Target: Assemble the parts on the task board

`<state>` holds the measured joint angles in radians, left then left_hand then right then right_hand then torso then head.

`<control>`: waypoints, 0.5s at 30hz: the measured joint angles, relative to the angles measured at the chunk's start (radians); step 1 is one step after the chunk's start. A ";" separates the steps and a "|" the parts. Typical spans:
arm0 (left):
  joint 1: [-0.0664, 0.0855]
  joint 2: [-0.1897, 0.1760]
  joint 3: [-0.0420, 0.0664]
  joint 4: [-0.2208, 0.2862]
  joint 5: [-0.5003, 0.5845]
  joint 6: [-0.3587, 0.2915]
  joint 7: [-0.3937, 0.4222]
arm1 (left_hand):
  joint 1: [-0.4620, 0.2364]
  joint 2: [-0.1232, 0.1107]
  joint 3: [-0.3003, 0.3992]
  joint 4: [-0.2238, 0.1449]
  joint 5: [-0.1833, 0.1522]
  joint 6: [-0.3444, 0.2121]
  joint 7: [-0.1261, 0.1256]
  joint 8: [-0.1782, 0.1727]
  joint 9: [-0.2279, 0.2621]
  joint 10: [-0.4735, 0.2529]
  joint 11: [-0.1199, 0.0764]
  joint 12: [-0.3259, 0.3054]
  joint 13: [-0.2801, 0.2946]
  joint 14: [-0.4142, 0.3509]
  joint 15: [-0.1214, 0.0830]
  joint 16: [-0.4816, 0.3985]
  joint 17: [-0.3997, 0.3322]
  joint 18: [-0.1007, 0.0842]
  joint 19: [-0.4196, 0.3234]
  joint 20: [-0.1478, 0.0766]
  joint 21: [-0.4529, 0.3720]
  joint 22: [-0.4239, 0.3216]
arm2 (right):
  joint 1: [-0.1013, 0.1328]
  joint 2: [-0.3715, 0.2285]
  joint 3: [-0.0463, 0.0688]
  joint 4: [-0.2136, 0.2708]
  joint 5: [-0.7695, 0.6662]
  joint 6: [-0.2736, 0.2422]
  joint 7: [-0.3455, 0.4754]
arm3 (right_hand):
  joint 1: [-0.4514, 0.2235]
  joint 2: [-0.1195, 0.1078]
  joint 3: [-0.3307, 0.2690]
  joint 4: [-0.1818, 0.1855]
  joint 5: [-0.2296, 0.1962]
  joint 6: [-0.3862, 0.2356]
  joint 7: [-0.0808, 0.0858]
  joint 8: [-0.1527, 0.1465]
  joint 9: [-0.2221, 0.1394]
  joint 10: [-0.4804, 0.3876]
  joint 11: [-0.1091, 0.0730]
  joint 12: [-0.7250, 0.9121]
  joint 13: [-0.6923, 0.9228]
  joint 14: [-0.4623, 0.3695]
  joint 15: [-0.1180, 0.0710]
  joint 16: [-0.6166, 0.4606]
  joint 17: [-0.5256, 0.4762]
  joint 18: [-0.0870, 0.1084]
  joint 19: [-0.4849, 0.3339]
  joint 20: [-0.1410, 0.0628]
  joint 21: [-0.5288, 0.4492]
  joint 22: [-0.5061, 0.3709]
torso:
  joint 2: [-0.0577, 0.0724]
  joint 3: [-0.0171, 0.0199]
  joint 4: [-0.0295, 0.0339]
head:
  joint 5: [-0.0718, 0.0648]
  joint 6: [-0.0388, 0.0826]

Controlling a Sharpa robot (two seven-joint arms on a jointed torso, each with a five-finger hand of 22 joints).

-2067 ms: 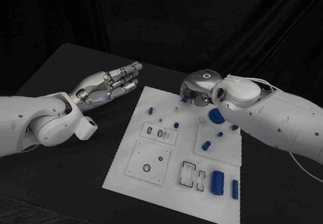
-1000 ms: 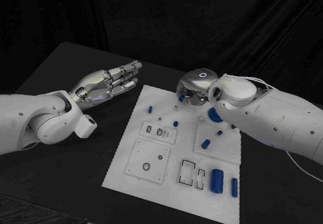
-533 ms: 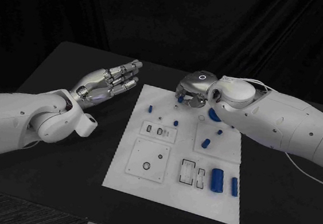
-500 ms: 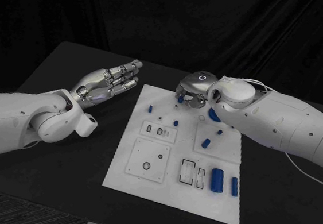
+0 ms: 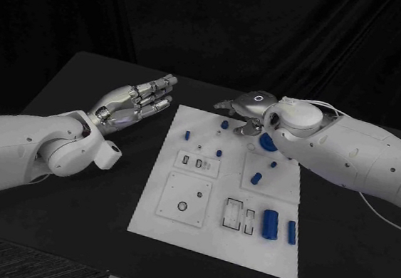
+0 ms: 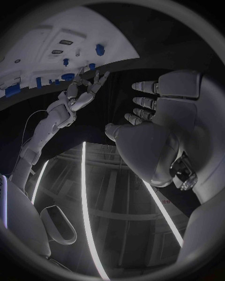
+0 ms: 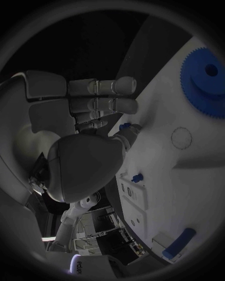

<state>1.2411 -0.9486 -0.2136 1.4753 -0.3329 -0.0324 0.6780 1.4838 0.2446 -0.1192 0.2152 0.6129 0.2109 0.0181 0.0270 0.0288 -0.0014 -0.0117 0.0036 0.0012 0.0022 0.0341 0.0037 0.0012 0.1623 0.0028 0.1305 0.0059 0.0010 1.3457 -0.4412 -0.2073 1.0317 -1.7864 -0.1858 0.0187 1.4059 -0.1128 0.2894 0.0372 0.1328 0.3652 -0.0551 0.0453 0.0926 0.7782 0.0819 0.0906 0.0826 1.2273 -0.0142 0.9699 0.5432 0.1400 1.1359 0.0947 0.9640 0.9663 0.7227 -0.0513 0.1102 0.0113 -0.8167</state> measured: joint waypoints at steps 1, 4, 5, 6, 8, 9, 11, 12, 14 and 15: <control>0.000 0.000 0.000 -0.001 0.000 0.001 0.000 | 0.000 0.000 0.002 0.002 0.000 0.000 0.000 0.000 0.000 0.002 0.002 0.000 0.000 0.000 0.000 0.000 0.000 0.000 0.000 0.000 0.000 0.000 | 0.000 -0.008 0.000 0.007 0.000 -0.010 -0.002 | 0.004 0.004 -0.005 0.001 0.000 0.011 0.003 0.000 0.001 0.000 0.000 0.007 0.002 0.000 0.000 0.003 0.004 0.000 0.000 0.000 0.000 0.004 | 0.000 0.0000 0.0000 | -0.001 0.000; 0.000 0.000 0.000 -0.004 0.000 0.002 0.000 | 0.000 0.000 0.003 0.003 0.000 0.000 0.000 0.000 0.000 0.003 0.003 0.000 0.000 0.000 0.000 0.000 0.000 0.000 0.000 0.000 0.000 0.000 | 0.003 -0.037 0.000 0.041 0.000 -0.049 -0.005 | 0.007 0.007 -0.017 0.013 0.000 0.060 0.015 0.015 0.007 0.011 0.002 0.041 0.010 0.017 0.000 0.028 0.031 0.000 0.023 0.001 0.022 0.032 | 0.000 0.0000 0.0000 | -0.003 0.002; 0.000 -0.001 0.000 -0.005 0.000 0.003 0.000 | 0.000 0.000 0.003 0.003 0.000 0.000 0.000 0.000 0.000 0.003 0.003 0.000 0.000 0.000 0.000 0.000 0.000 0.000 0.000 0.000 0.000 0.000 | 0.007 -0.054 -0.001 0.062 0.000 -0.067 -0.005 | 0.008 0.008 -0.020 0.017 0.000 0.084 0.020 0.022 0.011 0.021 0.002 0.053 0.013 0.025 -0.001 0.035 0.038 0.000 0.031 0.001 0.030 0.041 | 0.000 -0.0001 0.0000 | -0.003 0.003; 0.000 -0.002 0.000 -0.005 0.000 0.003 0.000 | 0.000 0.000 0.003 0.003 0.000 0.000 0.000 0.000 0.000 0.003 0.003 0.000 0.000 0.000 0.000 0.000 0.000 0.000 0.000 0.000 0.000 0.000 | 0.012 -0.068 -0.001 0.078 0.000 -0.080 -0.005 | 0.007 0.008 -0.023 0.019 0.000 0.123 0.026 0.032 0.017 0.030 0.000 0.066 0.016 0.033 -0.003 0.043 0.048 0.000 0.041 -0.001 0.038 0.051 | 0.000 -0.0001 0.0000 | -0.003 0.003; 0.000 -0.004 0.000 -0.005 0.000 0.004 0.000 | 0.000 0.000 0.003 0.003 0.000 0.000 0.000 0.000 0.000 0.003 0.003 0.000 0.000 0.000 0.000 0.000 0.000 0.000 0.000 0.000 0.000 0.000 | 0.025 -0.100 -0.001 0.112 0.000 -0.107 -0.005 | -0.003 0.019 -0.029 0.025 0.000 0.190 0.037 0.048 0.027 0.050 -0.002 0.092 0.021 0.044 -0.006 0.055 0.061 0.000 0.054 -0.004 0.050 0.067 | 0.000 -0.0001 -0.0006 | -0.002 0.004; 0.000 -0.006 0.000 -0.004 0.000 0.004 0.000 | 0.000 0.000 0.003 0.003 0.000 0.000 0.000 0.000 0.000 0.003 0.003 0.000 0.000 0.000 0.000 0.000 0.000 0.000 0.000 0.000 0.000 0.000 | 0.032 -0.121 0.000 0.132 0.000 -0.123 -0.005 | -0.006 0.022 -0.030 0.026 0.000 0.224 0.044 0.056 0.030 0.073 -0.004 0.113 0.027 0.044 -0.006 0.056 0.063 0.000 0.054 -0.004 0.051 0.073 | -0.001 -0.0001 -0.0012 | -0.001 0.004; 0.000 -0.008 0.000 -0.004 0.000 0.004 0.000 | 0.000 0.000 0.003 0.003 0.000 0.000 0.000 0.000 0.000 0.003 0.003 0.000 0.000 0.000 0.000 0.000 0.000 0.000 0.000 0.000 0.000 0.000 | 0.042 -0.154 0.000 0.164 0.000 -0.145 -0.005 | -0.011 0.026 -0.029 0.032 0.000 0.287 0.053 0.069 0.039 0.108 -0.008 0.148 0.038 0.050 -0.012 0.056 0.067 0.000 0.061 -0.011 0.051 0.081 | -0.001 -0.0001 -0.0025 | 0.001 0.004; 0.000 -0.009 0.000 -0.004 0.000 0.004 0.000 | 0.000 0.000 0.003 0.003 0.000 0.000 0.000 0.000 0.000 0.003 0.003 0.000 0.000 0.000 0.000 0.000 0.000 0.000 0.000 0.000 0.000 0.000 | 0.047 -0.174 0.000 0.181 0.000 -0.157 -0.004 | -0.011 0.027 -0.027 0.035 0.000 0.313 0.060 0.075 0.042 0.133 -0.012 0.168 0.046 0.050 -0.012 0.056 0.067 0.000 0.061 -0.011 0.051 0.084 | -0.002 0.0000 -0.0033 | 0.001 0.005; 0.000 -0.011 0.000 -0.003 0.000 0.004 0.000 | 0.000 0.000 0.003 0.002 0.000 0.001 0.001 0.000 0.000 0.003 0.003 0.000 0.000 0.000 0.000 0.000 0.000 0.000 0.000 0.000 0.000 0.000 | 0.053 -0.205 0.000 0.208 0.000 -0.173 -0.004 | -0.002 0.036 -0.024 0.037 -0.003 0.339 0.081 0.077 0.042 0.201 -0.025 0.233 0.076 0.051 -0.015 0.056 0.060 0.000 0.061 -0.011 0.051 0.084 | -0.002 -0.0001 -0.0041 | -0.001 0.007; 0.000 -0.011 0.000 -0.003 0.000 0.004 0.000 | 0.000 0.000 0.005 0.000 0.000 0.004 0.004 0.000 0.000 0.003 0.003 0.000 0.000 0.000 0.000 0.000 0.000 0.000 0.000 0.000 0.000 0.000 | 0.055 -0.216 0.000 0.214 0.000 -0.179 -0.004 | -0.002 0.036 -0.025 0.037 -0.006 0.347 0.089 0.077 0.042 0.234 -0.034 0.280 0.103 0.048 -0.024 0.053 0.054 0.000 0.059 -0.013 0.047 0.083 | -0.003 0.0000 -0.0046 | -0.002 0.009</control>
<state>1.2409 -0.9598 -0.2137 1.4718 -0.3330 -0.0283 0.6781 1.4838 0.2446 -0.1137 0.2149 0.6129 0.2147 0.0218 0.0270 0.0288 0.0017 -0.0087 0.0036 0.0009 0.0021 0.0341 0.0037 0.0016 0.1623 0.0028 0.1305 0.0058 0.0009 1.4004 -0.6573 -0.2070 1.2461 -1.7866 -0.3645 0.0148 1.4040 -0.0771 0.2643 0.0739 0.1269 0.7125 0.0340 0.1223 0.1351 1.0119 0.0475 0.3710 0.1852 1.2756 -0.0383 1.0232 0.5976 0.1401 1.1950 0.0816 1.0110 1.0494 0.7200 -0.0513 0.1056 0.0091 -0.8081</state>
